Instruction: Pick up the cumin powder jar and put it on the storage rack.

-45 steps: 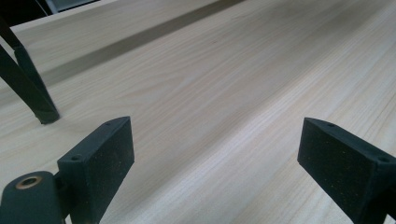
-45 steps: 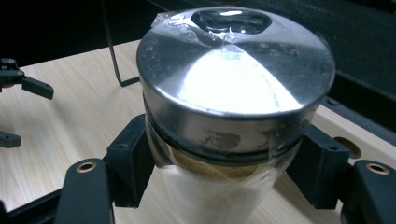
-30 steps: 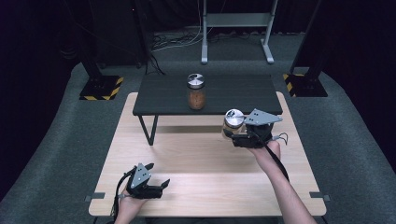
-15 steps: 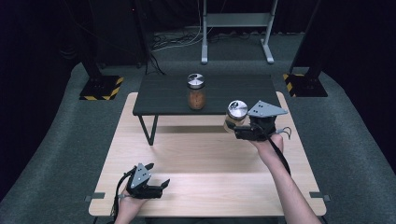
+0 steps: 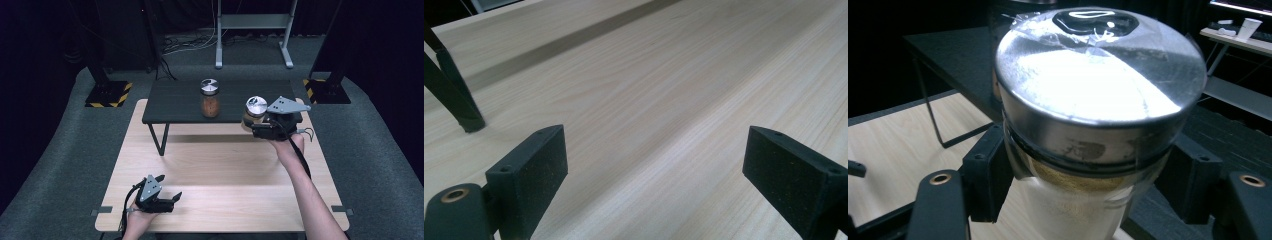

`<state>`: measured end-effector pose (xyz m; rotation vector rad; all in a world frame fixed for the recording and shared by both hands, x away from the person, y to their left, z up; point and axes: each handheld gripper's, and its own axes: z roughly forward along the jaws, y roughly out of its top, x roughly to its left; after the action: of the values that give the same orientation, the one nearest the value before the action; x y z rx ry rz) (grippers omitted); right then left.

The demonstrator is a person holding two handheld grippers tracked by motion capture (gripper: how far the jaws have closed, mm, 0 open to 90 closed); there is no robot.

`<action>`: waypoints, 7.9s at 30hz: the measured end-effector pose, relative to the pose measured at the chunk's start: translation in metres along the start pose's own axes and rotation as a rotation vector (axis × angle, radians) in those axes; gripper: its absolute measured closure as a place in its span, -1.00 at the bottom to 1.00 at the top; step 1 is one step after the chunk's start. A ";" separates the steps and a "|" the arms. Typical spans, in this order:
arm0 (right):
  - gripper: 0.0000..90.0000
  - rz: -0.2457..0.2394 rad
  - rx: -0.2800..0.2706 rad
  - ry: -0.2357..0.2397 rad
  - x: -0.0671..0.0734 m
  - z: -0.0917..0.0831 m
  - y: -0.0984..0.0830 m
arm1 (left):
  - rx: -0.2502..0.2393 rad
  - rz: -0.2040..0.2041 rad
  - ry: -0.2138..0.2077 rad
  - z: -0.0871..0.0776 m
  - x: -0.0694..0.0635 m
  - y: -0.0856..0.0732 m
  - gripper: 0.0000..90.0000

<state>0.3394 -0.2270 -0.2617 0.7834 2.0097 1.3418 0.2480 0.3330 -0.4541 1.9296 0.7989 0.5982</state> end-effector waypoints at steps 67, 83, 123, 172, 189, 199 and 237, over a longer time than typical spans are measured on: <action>-0.95 0.096 -0.027 0.060 -0.033 -0.037 -0.087 | 0.002 -0.005 -0.004 0.001 0.000 0.000 -0.78; -0.94 0.096 -0.003 0.075 -0.007 -0.063 -0.155 | 0.002 -0.002 -0.001 0.000 -0.001 0.000 -0.77; -0.87 0.123 0.159 -0.037 0.005 -0.080 -0.222 | 0.008 0.008 -0.004 0.001 -0.001 0.002 -0.77; -0.87 0.125 0.186 -0.025 0.002 -0.077 -0.221 | 0.012 0.014 -0.006 0.002 -0.001 0.002 -0.78; -0.87 0.126 0.190 -0.025 0.002 -0.076 -0.221 | 0.014 0.013 -0.008 0.003 -0.001 0.003 -0.78; -0.87 0.126 0.191 -0.025 0.002 -0.076 -0.221 | 0.018 0.014 -0.008 0.003 -0.001 0.003 -0.78; -0.87 0.125 0.197 -0.022 0.002 -0.075 -0.221 | 0.020 0.015 -0.008 0.003 -0.001 0.003 -0.78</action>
<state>0.2504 -0.3399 -0.4452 1.0234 2.1281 1.2081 0.2503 0.3293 -0.4528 1.9563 0.7886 0.5933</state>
